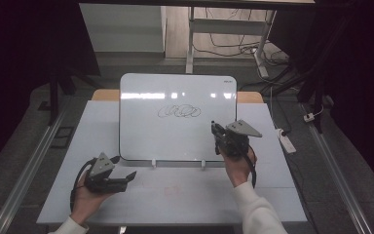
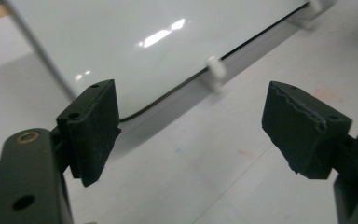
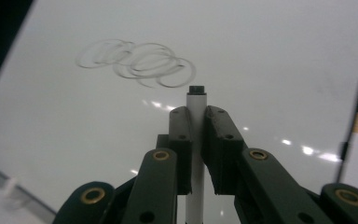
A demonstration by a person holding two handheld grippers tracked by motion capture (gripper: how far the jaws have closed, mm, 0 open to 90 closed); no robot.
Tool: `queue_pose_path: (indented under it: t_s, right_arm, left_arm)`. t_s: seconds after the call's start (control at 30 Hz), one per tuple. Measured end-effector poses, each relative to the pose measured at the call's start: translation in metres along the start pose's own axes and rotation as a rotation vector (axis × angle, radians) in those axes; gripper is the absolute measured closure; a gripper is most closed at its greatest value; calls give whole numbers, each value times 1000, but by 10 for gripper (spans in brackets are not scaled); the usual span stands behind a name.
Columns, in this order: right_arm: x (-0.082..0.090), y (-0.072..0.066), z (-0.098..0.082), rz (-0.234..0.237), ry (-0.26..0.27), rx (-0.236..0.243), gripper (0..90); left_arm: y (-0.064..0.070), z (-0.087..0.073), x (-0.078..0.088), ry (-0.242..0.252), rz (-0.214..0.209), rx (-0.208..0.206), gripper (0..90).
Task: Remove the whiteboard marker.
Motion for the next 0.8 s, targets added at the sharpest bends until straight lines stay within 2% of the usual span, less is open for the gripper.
queue_pose_path:
  t_s: [0.2, 0.37, 0.57, 0.8]
  right_arm:
    - [0, -33, 3, 96, 36, 8, 806]
    - [1, -57, 6, 164, 61, 23, 806]
    - [4, -72, 8, 217, 84, 17, 806]
    - [6, -82, 9, 260, 104, -9, 806]
  left_arm:
    - [32, 23, -14, 0, -87, -34, 237]
    - [53, 43, -28, 12, -130, -63, 261]
    - [73, 57, -41, 16, -182, -68, 282]
    - [85, 65, -47, 23, -227, -71, 313]
Point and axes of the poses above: each handheld gripper's, and its own axes: x roughly backward along the jaws, z roughly out of its top, y roughly to its right, the point moved 9 cm from there along -x, roughly forward along the jaws, and after that the axes turned 12 degrees about x, right-handed, at the moved point
